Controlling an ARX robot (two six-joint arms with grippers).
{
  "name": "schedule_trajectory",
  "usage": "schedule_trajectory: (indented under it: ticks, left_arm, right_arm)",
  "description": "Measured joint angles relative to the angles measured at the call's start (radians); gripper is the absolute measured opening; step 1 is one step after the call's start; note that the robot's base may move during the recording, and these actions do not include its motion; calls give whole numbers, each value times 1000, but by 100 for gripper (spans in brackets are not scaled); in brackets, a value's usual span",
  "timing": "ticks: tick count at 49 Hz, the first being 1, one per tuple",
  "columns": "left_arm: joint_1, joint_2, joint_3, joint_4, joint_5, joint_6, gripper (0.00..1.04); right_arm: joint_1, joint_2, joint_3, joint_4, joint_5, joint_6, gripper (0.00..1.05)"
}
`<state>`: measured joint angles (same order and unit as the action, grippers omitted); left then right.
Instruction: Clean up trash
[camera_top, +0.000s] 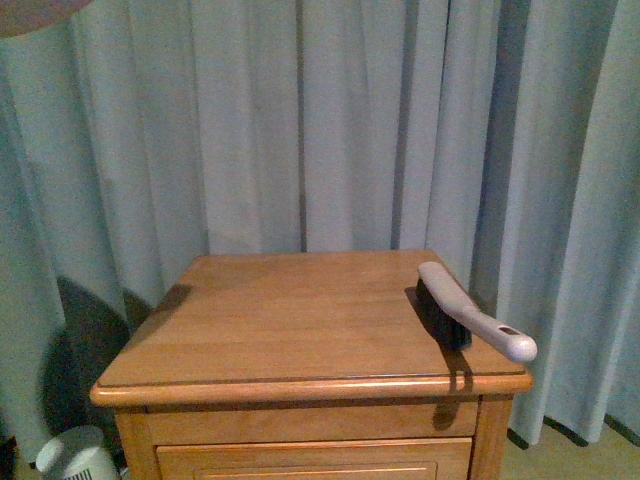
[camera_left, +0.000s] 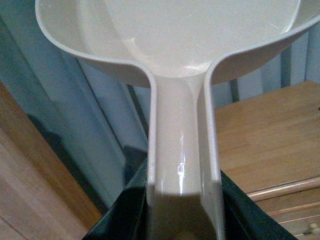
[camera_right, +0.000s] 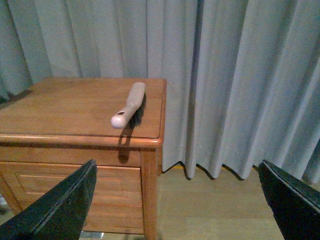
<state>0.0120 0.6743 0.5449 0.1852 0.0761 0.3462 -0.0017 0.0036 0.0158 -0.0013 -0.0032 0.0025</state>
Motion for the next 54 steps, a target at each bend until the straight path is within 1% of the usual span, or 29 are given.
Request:
schedule_trajectory:
  ticks: [7,11,17,31,45,46,50,52,54]
  left_arm:
    - [87,-10,-12,2,53,-2,28]
    - [101,-20,-15,-3,57,-6,28]
    - [92,-32,-21,-11,62,-18,28]
    - [37,-33,-34,-40,28,-87,28]
    - [32,-33,-35,-42,28,-120,28]
    - [32,-33,-35,-42,28,-122,28]
    - [32,-33,-35,-42,27,-124,28]
    - [32,-33,-35,-42,27,-125,28]
    - [32,-33,-35,-42,27,-126,28]
  right_arm:
    - [0,0,0,0,0,0,97]
    - [0,0,0,0,0,0,97]
    - [0,0,0,0,0,0,97]
    - [0,0,0,0,0,0,97]
    - [0,0,0,0,0,0,97]
    - [14,13,4,-21,55,2,97]
    - [93,138,64,-149,330,27,97]
    - [97,220,85,-141,380,40,97]
    - [93,301,116,-109,381,55,97]
